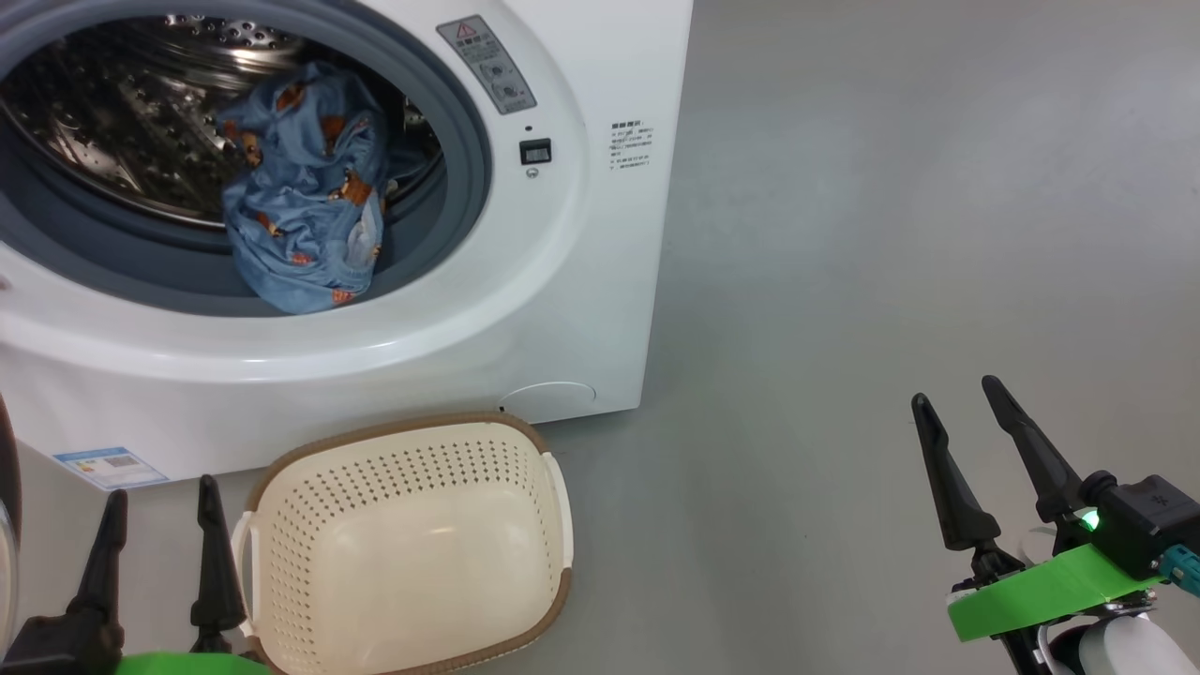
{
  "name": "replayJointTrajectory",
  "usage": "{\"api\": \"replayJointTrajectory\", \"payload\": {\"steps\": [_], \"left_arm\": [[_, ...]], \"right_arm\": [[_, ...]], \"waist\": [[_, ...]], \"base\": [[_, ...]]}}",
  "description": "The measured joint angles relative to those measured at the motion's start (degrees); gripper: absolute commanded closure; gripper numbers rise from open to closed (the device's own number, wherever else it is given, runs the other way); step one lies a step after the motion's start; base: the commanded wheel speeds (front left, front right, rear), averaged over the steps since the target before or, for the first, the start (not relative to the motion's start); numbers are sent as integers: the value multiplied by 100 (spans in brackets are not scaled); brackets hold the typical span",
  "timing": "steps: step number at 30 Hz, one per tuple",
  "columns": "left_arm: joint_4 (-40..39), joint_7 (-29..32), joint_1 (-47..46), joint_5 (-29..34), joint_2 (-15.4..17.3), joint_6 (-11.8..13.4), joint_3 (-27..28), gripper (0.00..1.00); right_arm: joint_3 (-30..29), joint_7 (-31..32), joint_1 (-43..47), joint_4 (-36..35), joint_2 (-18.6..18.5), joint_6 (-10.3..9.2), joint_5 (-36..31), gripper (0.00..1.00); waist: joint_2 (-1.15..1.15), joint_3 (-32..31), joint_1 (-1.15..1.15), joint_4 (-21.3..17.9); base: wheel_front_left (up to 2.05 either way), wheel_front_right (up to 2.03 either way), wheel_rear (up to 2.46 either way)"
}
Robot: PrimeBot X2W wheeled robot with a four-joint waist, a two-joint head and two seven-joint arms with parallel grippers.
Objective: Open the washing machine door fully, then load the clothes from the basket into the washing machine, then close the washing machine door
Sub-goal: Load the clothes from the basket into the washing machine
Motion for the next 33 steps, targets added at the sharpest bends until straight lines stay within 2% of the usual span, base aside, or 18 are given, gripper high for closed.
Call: {"api": "replayJointTrajectory", "payload": {"steps": [16, 22, 33], "left_arm": [[-57, 0, -199, 31, 1, 0, -11, 0], [-54, 0, -586, 41, 21, 0, -57, 0], [372, -1, -1734, 33, 346, 0, -286, 0]], "right_arm": [[-69, 0, -228, -103, 102, 0, -1, 0], [-63, 0, -515, -127, 131, 0, -1, 0], [80, 0, -1157, -183, 274, 0, -11, 0]], "waist": [[0, 504, 0, -4], [0, 883, 0, -7], [0, 1792, 1, -14]], "base": [[0, 0, 0], [0, 0, 0], [0, 0, 0]]}}
